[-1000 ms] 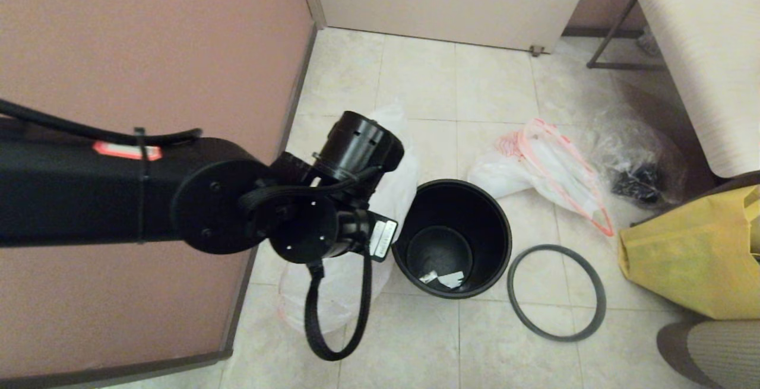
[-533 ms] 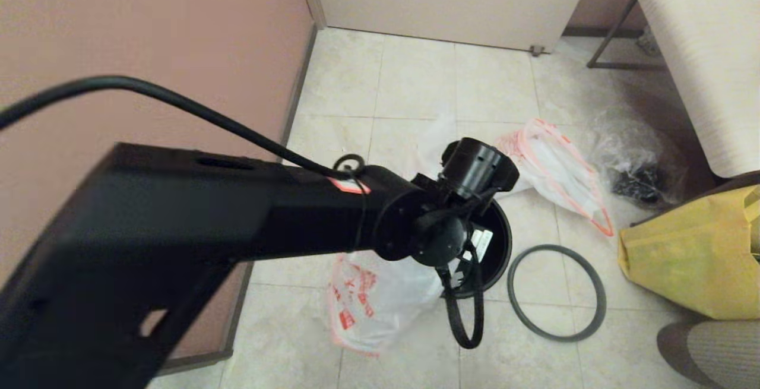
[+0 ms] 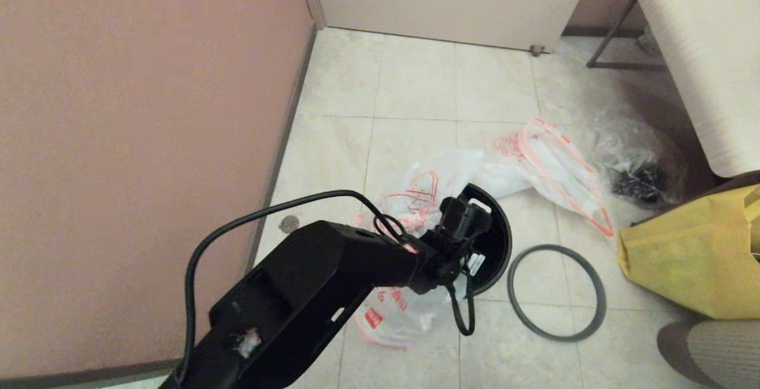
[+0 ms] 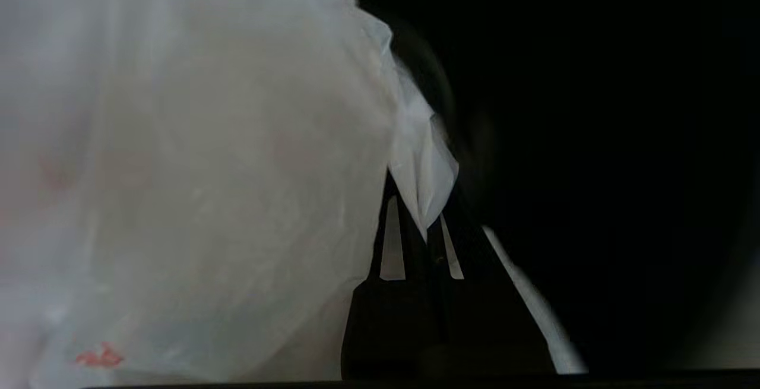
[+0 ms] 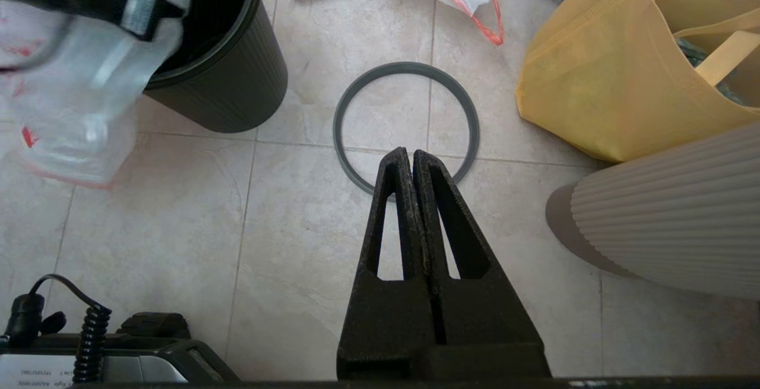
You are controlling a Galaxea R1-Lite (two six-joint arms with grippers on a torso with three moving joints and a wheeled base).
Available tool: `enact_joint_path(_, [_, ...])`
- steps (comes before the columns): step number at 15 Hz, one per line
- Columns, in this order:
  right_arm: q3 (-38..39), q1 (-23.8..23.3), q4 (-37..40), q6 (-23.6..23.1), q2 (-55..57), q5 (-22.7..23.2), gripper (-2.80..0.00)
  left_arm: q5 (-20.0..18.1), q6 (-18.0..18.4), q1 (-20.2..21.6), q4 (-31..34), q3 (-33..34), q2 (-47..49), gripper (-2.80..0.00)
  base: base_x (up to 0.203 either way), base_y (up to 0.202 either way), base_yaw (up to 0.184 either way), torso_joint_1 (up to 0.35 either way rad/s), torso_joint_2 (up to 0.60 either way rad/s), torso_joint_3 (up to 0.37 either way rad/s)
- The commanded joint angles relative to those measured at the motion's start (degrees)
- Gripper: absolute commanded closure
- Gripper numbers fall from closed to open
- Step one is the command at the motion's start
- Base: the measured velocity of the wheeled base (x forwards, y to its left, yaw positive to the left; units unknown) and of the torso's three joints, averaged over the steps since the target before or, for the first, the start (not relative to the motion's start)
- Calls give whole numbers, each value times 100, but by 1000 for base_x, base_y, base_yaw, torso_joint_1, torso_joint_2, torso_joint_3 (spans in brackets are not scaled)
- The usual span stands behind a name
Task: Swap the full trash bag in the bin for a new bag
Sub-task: Put the new garbage bag on the trash can
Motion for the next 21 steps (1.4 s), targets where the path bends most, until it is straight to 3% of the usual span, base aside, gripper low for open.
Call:
enact_joint_path(1, [-1,2,1,-2,7,0,0,-330,256,257,-802,-69,532,0,0,0,0,0,0,0])
enact_joint_path(4, [-1,2,1,-2,7,0,0,-1156,456,413,-966,-103,612,0,0,0,0,0,0,0])
enact_joint_path(9, [-1,2,1,-2,7,0,0,-1889,631,499,-37,-194,614,0,0,0,0,0,0,0])
enact_joint_path(12, [-1,2,1,-2,7,0,0,-1979,635,538,182,-182,468,0,0,0,0,0,0,0])
enact_joint_path(16, [-1,2,1,-2,7,0,0,-1983,635,529,1132,-177,81,0,0,0,0,0,0,0])
enact_joint_path(18, [-1,2,0,-2,7,0,0,-1961,623,538,1004,-162,104,0,0,0,0,0,0,0])
enact_joint_path(21, [-1,2,1,-2,7,0,0,-1952,598,483,211,-60,107,0,0,0,0,0,0,0])
